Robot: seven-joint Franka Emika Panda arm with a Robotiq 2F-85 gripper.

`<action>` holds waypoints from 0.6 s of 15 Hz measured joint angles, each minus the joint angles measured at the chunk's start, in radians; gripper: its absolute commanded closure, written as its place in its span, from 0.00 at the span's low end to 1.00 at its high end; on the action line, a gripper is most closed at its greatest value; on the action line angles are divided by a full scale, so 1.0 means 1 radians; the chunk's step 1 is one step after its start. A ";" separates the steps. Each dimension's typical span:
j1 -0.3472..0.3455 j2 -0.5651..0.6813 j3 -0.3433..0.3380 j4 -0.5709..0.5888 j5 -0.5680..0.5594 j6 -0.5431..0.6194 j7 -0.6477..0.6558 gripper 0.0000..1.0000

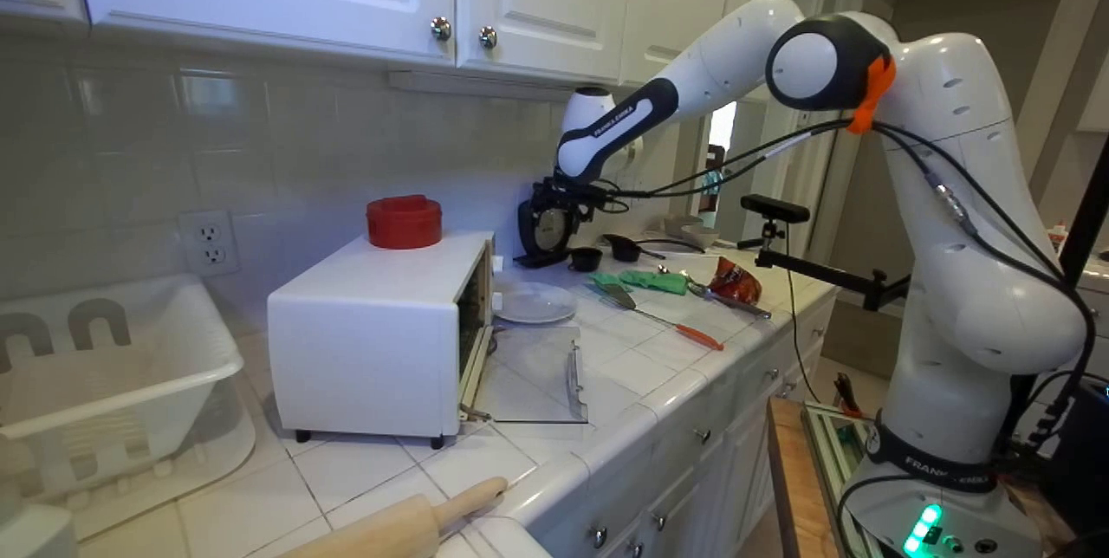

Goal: Move the black item to the right

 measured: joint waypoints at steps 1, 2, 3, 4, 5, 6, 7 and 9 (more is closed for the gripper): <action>-0.004 -0.027 0.022 -0.034 0.004 0.004 -0.051 0.00; -0.009 -0.049 0.041 -0.063 0.009 0.010 -0.102 0.00; -0.012 -0.068 0.059 -0.089 0.019 0.013 -0.153 0.00; -0.014 -0.084 0.073 -0.114 0.027 0.016 -0.198 0.00; -0.015 -0.096 0.083 -0.136 0.037 0.018 -0.238 0.00; -0.015 -0.107 0.090 -0.156 0.041 0.019 -0.273 0.00; -0.015 -0.115 0.094 -0.173 0.041 0.021 -0.301 0.00; -0.014 -0.140 0.097 -0.209 0.041 0.028 -0.348 0.00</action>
